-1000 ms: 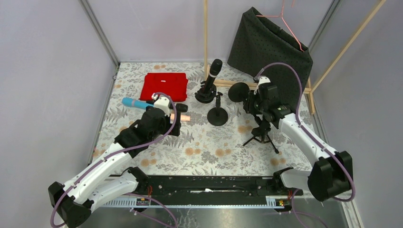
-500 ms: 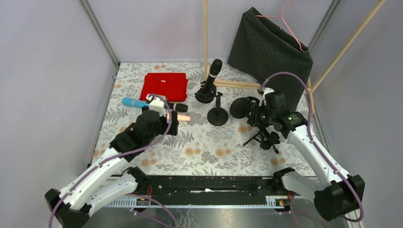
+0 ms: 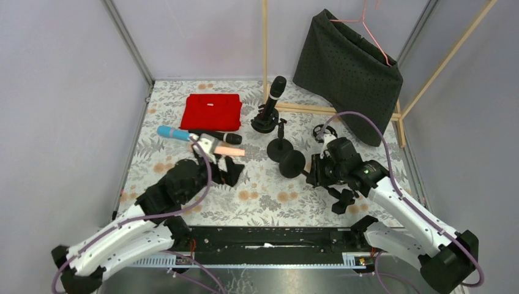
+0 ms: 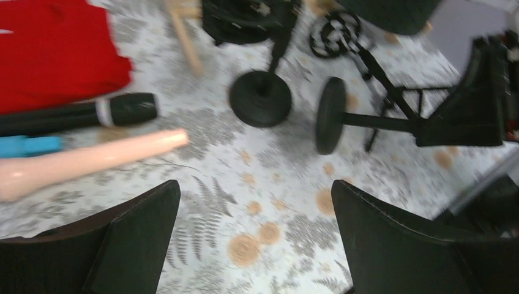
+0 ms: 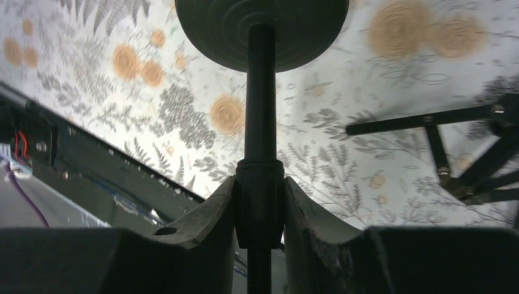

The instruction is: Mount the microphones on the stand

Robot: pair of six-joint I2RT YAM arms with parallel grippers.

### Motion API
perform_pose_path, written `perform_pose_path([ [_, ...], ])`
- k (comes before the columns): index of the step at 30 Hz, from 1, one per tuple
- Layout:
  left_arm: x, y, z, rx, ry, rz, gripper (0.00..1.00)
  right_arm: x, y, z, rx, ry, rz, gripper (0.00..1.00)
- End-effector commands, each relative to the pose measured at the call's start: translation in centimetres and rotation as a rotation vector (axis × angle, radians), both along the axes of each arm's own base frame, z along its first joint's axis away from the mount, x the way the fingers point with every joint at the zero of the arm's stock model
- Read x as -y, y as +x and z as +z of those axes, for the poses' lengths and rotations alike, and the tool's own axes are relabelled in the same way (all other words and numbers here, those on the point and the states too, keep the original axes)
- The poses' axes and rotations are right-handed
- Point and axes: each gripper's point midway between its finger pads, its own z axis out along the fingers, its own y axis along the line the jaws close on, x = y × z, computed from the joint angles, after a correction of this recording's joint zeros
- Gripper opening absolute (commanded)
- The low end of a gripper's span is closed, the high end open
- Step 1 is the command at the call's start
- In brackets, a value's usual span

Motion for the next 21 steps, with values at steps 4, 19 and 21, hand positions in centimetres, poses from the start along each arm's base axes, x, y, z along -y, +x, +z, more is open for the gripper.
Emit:
perform_pose_path([
  [4,6.1,-3.7,-0.6,-0.02,-0.035,-0.126,0.99,-4.9,-1.1,1.1,0.079,0.079,0.11,0.0],
  [19,11.4,-11.1,-7.7,0.364,0.207,-0.326,0.99,-9.5,-2.7,-1.1,0.12,0.003,0.393,0.0],
  [21,11.7,-11.2,-8.4,0.436,0.283,-0.329,0.99,-9.6,-2.8,-1.2,0.12,0.0,0.399,0.0],
])
